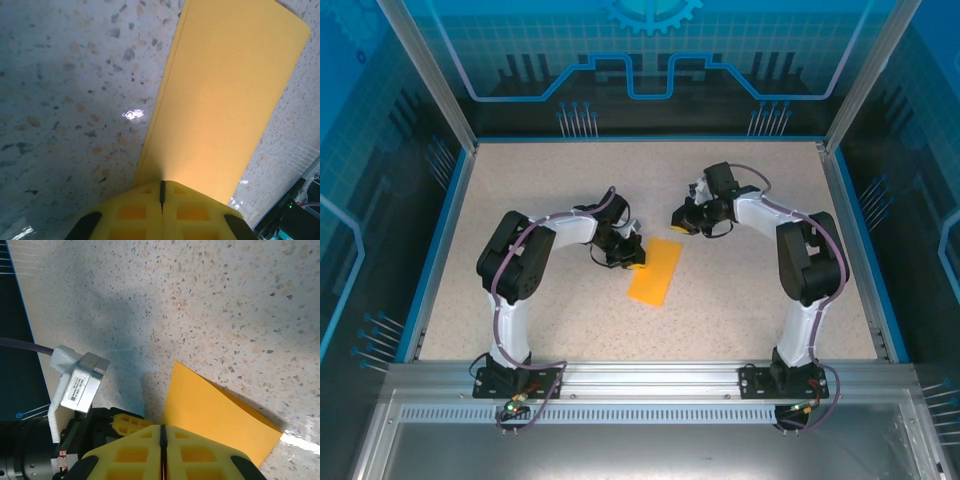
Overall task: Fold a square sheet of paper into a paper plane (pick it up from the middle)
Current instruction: Fold the square sheet of paper in half at the center of the table, then rotate the paper at the center of the table.
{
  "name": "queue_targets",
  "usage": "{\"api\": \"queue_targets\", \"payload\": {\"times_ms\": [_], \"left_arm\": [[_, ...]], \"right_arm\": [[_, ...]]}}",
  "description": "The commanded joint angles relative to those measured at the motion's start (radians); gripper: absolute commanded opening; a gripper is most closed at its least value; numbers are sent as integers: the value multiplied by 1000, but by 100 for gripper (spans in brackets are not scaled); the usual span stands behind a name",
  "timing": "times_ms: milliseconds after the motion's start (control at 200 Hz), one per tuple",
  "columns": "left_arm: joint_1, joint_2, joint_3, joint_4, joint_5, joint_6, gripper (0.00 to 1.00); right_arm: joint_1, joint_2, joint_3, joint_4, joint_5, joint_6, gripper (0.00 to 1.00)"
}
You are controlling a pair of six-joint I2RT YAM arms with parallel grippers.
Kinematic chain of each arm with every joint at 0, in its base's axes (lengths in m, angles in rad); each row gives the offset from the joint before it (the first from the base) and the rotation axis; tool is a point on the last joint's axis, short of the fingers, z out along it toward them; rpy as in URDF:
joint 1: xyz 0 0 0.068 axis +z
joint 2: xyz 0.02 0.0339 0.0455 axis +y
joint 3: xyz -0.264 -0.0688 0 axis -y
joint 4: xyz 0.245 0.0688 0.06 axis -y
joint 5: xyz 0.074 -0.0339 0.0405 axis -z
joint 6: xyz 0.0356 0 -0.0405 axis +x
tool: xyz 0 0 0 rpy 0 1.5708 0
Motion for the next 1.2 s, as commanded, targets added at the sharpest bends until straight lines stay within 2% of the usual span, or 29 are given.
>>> {"api": "queue_targets", "payload": {"times_ms": [0,215,340,455,605,685,760,870,1010,1195], "left_arm": [[-10,37,0,-103,-53,17,0],[-12,32,14,-104,-45,19,0],[-12,38,35,-111,-40,13,0],[-12,14,34,-101,-46,-5,0],[-12,-23,48,-110,-48,-19,0],[-13,-50,55,-116,-44,-19,6],[-12,-74,63,-108,-26,-25,12],[-12,-108,79,-126,-20,-25,18],[-5,-173,56,-141,-83,-36,23],[39,-268,-38,-112,-190,-88,24]], "right_arm": [[-5,-10,19,-50,-31,-18,11],[17,-130,-94,10,22,10,16],[76,-228,-178,-3,122,-4,20],[136,-268,-255,22,173,16,18],[200,-252,-321,104,172,79,13],[227,-251,-362,147,200,120,13],[251,-237,-396,249,144,148,13],[280,-200,-388,268,124,156,13],[315,-162,-400,297,111,175,14],[341,-156,-443,282,109,166,14]]}}
